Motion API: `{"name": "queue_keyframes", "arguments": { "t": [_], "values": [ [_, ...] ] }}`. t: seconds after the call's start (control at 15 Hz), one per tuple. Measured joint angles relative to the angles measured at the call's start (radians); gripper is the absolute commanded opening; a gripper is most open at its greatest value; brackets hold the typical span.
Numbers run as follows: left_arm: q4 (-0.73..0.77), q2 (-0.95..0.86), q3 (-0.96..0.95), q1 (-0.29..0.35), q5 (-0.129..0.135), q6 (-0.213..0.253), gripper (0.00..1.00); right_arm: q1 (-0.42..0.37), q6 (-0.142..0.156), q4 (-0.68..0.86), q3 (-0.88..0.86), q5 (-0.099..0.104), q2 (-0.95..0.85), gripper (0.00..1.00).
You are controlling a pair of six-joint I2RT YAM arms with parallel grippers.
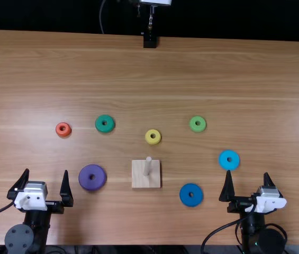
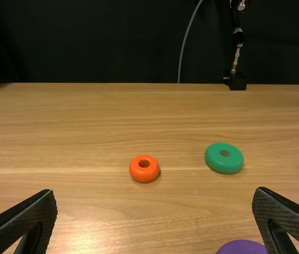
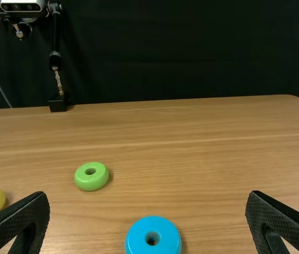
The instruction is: Build the Hanoi tower: stack the rings onto the peg from bottom to top in this color order: purple, dark blue, light blue, dark green, light green, yellow, orange.
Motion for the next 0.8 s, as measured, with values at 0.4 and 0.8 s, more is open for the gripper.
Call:
{"name": "queue_keyframes", "arguments": {
  "t": [0.4, 0.8],
  "values": [
    [0.0, 0.0, 0.0, 0.0, -0.001, 0.0, 1.0, 0.0, 0.0, 0.0, 0.0, 0.0, 0.0, 1.0],
    [-0.013, 0.0, 0.001, 0.001, -0.002, 0.004, 1.0, 0.0, 0.0, 0.0, 0.0, 0.0, 0.0, 1.0]
  ]
}}
